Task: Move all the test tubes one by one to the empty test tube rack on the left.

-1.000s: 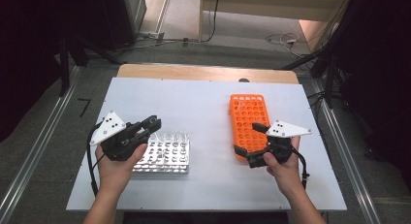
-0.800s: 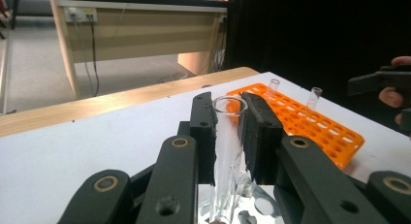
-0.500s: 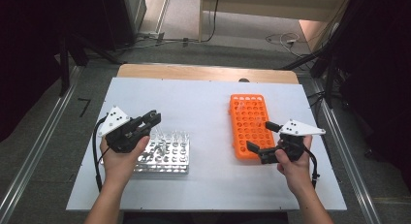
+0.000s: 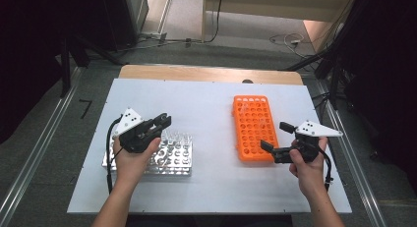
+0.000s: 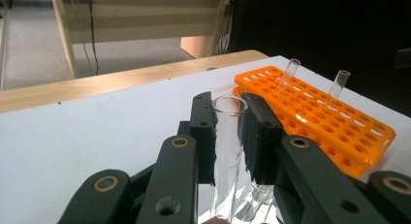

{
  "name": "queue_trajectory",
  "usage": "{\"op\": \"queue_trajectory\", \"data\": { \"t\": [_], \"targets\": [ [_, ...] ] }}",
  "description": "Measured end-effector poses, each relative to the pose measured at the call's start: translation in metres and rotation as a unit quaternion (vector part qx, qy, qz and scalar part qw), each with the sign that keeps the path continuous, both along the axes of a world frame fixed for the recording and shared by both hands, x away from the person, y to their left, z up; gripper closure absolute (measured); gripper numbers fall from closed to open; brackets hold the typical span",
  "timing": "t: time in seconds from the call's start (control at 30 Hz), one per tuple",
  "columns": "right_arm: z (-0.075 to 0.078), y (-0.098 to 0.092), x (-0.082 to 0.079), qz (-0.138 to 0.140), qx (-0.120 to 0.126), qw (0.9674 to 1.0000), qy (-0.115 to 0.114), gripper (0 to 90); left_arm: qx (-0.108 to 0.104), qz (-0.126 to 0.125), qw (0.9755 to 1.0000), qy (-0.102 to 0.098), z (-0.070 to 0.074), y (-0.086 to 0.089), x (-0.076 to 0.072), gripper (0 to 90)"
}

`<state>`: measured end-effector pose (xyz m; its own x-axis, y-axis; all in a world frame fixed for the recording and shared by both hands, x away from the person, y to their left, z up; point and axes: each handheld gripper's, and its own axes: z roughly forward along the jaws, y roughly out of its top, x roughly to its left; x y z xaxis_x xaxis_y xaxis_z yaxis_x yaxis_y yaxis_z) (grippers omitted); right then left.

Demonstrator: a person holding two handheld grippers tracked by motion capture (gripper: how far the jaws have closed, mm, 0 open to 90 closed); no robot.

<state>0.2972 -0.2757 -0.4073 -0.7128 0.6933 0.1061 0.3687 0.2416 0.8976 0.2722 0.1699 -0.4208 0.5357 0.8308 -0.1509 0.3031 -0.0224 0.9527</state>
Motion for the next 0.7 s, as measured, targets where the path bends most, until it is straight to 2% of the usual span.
{"op": "queue_trajectory", "data": {
  "t": [0.23, 0.7],
  "targets": [
    [-0.0004, -0.0018, 0.0009, -0.002, 0.001, 1.0, -0.001, 0.0, 0.004, 0.0, 0.9998, 0.018, -0.0052, -0.0007, 0.0035, 75.9],
    [-0.0011, -0.0015, 0.0009, 0.0, 0.001, 1.0, -0.001, 0.0, 0.027, -0.002, 0.9981, 0.055, -0.0089, -0.0051, 0.0081, 75.7]
  ]
}}
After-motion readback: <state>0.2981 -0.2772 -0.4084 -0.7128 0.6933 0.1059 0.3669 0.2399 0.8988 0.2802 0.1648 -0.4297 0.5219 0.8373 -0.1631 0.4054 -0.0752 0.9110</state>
